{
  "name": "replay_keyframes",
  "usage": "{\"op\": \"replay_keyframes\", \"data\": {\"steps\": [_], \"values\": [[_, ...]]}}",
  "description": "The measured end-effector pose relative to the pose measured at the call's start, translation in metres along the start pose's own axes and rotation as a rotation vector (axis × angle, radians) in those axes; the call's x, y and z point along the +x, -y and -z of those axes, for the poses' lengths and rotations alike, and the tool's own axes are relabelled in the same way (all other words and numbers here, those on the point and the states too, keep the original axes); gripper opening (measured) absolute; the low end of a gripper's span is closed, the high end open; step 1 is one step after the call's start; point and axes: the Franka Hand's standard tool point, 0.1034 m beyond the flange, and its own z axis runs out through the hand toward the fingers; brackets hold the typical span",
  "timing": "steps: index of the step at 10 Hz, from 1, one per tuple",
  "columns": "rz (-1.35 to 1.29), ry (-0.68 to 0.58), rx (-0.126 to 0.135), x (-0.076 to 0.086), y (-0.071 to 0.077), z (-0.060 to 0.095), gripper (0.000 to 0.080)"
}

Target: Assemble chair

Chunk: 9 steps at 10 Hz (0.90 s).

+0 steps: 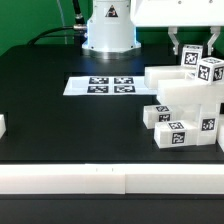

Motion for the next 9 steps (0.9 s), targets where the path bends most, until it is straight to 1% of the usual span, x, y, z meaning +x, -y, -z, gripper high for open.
{"op": "replay_keyframes", "data": {"steps": [2, 9], "values": [[-0.150, 0.007, 0.013, -0.0005, 0.0011, 0.0000, 0.0287], [-0.574, 0.020, 0.023, -0.0026, 0.0048, 0.0002, 0.0287]]}}
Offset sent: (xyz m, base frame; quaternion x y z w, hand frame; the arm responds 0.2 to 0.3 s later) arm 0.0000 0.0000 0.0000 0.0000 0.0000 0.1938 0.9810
